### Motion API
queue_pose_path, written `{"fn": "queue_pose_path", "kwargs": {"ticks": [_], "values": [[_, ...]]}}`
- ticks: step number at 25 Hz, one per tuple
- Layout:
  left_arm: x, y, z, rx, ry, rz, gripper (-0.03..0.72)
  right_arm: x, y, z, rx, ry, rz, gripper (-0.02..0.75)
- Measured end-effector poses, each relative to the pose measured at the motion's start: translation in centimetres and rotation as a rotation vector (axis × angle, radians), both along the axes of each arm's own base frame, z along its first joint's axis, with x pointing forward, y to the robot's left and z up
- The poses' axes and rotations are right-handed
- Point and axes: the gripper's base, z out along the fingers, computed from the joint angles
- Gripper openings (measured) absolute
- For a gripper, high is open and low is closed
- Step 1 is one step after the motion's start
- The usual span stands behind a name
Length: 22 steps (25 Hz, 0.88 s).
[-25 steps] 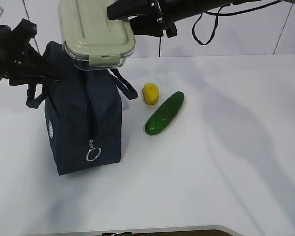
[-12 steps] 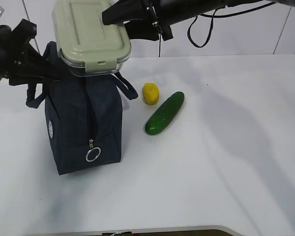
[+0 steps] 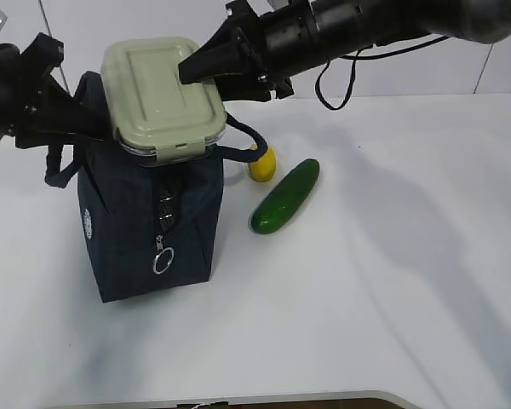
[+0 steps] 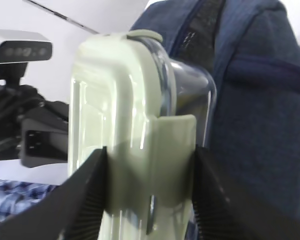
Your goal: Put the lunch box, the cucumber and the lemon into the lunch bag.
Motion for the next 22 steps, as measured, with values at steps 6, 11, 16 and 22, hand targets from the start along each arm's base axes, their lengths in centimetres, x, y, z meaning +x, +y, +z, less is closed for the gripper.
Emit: {"fn": "queue_pose_path", "kwargs": {"ticks": [6,11,16,22], "values": [[0.0,0.0,0.0,0.000,0.000,0.000,-0.001,0.4,-0.4,-1.0,-0.112,-0.070,-0.012,0.379],[0.0,0.0,0.0,-0.002,-0.001,0.000,-0.001,0.4,-0.3,-1.4,-0.152,-0.087,-0.007,0.379],[0.0,0.0,0.0,-0.001,-0.002,-0.001,-0.001,0.0,0.5,-1.9,-0.225,-0.121,0.023,0.379],[0.0,0.0,0.0,0.001,-0.006,-0.003,-0.001,-0.9,2.8,-2.3,-0.277,-0.178,0.049,0.378]]}}
